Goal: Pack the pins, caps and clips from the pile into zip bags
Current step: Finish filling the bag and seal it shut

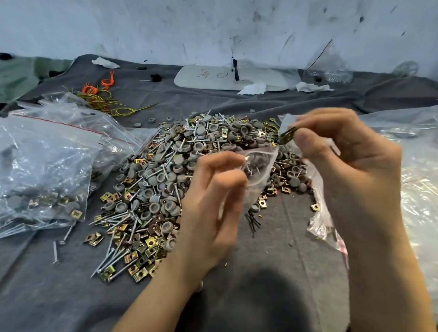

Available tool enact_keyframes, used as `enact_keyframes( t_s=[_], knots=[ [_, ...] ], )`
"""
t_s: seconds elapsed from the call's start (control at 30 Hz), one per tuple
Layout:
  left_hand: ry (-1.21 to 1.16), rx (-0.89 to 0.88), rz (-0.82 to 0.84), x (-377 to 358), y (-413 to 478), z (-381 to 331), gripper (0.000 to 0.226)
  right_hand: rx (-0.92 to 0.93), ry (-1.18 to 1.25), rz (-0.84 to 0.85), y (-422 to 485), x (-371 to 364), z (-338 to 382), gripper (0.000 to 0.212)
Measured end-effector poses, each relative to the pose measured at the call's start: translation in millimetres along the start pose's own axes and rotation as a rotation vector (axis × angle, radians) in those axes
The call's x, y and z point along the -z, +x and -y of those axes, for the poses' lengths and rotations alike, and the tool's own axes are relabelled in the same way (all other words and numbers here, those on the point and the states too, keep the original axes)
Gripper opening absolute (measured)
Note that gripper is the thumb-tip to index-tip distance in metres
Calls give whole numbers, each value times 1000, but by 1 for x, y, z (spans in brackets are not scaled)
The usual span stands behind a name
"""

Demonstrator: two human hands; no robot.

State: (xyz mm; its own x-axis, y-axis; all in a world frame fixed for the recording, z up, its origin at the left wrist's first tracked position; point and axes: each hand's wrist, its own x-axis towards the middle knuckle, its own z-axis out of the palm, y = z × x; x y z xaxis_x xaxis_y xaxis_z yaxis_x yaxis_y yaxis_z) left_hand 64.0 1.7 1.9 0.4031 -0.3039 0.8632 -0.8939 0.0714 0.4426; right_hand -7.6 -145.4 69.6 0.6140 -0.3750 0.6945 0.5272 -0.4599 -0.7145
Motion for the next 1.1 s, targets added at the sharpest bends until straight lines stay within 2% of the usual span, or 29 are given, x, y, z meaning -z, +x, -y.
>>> enact_keyframes(
  t_s=[0.07,0.13,0.27,0.33,0.4,0.47,0.5,0.6,0.67,0.8,1.1],
  knots=[
    [29,-27,24,-1,0,-2,6,128,-224,88,1,-4,11,5],
    [41,-42,29,-2,0,-2,8,141,-385,136,0,-7,13,7],
    [7,-13,11,-2,-2,-1,9,103,-414,197,-1,-4,11,13],
    [-29,15,-6,-2,-2,0,6,75,-339,155,-1,0,9,16],
    [-52,48,-40,-1,-2,2,6,0,-222,24,0,5,4,17],
    [-43,73,-84,1,-2,4,6,-127,-176,-93,0,9,-10,20],
    [-31,80,-107,2,-1,5,7,-216,-224,-86,-2,9,-20,24],
    [-32,102,-154,3,0,7,8,-518,-502,153,-12,2,-55,21],
    [-38,116,-169,4,1,7,8,-623,-630,262,-18,-6,-73,19],
    [-45,134,-177,3,2,7,9,-624,-710,363,-19,-9,-88,28],
    [-55,151,-183,5,2,8,11,-575,-692,452,-21,-10,-83,22]
  ],
)
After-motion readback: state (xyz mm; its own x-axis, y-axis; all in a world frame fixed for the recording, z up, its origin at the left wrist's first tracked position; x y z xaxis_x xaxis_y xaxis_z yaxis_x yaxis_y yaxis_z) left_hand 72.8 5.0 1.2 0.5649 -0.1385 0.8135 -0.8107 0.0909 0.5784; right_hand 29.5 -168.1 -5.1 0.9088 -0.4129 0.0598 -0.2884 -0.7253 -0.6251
